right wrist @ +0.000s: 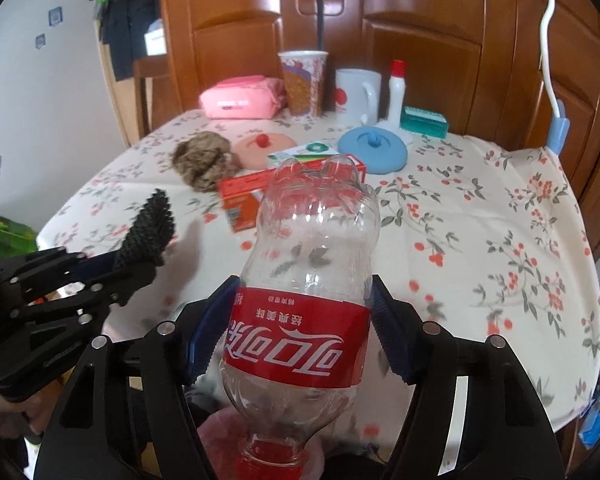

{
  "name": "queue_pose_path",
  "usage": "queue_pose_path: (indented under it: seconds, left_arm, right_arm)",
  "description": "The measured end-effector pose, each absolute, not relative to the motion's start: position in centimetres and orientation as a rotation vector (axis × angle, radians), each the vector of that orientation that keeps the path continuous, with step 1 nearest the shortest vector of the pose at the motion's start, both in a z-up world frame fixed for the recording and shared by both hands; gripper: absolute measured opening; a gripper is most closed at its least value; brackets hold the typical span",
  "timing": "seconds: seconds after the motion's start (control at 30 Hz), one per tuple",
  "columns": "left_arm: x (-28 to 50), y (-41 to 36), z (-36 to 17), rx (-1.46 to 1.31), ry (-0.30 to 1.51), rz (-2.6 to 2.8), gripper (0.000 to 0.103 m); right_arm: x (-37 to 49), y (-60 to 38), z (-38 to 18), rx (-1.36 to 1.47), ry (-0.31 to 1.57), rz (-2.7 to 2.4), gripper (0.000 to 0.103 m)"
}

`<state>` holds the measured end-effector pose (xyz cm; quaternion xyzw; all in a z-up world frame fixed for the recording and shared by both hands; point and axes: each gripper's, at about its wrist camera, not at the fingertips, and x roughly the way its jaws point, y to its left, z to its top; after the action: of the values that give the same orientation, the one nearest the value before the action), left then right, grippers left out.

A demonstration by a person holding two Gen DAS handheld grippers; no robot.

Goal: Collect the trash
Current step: 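Carry the sponge and Coca-Cola bottle down over the pink bin with both tools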

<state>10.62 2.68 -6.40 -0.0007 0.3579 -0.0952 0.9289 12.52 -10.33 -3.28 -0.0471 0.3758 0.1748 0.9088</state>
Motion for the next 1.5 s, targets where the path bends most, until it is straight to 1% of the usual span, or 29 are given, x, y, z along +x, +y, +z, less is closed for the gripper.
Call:
queue_pose_path:
  seconds: [0.33,0.57,0.73,0.97,1.3,1.5]
  left_arm:
    - [4.4,1.0,-6.9,0.033,0.756,-0.244,0.020]
    - [0.5,-0.5,-10.8,0.050,0.847,-0.275,0.020]
    - [-0.9,-1.2,-15.4,0.060,0.943,-0.281,0.020]
    - [-1.4,-1.4,-24.4,0.077,1.124,-0.273,0.020]
    - [-1.0,-0.8,-35.7,0.087,1.376,-0.273,0.021]
    - [0.0,-1.1,-41.2,0.082,1.514,-0.277,0.021]
  right_arm:
    - [5.4,-10.5,-4.2,-0.076,0.783,0.420,0.067]
    - [1.8,-10.7,-7.8,-0.063,0.844,0.450,0.067]
    - [0.1,-10.9,-12.2,-0.064,0.916,0.452,0.067]
    - [-0.3,-10.8,-20.5,-0.075,1.050,0.434,0.067]
    - [0.8,-9.0,-33.6,-0.138,1.328,0.447,0.067]
    - [1.4,-8.0,-40.0,-0.176,1.477,0.454,0.067]
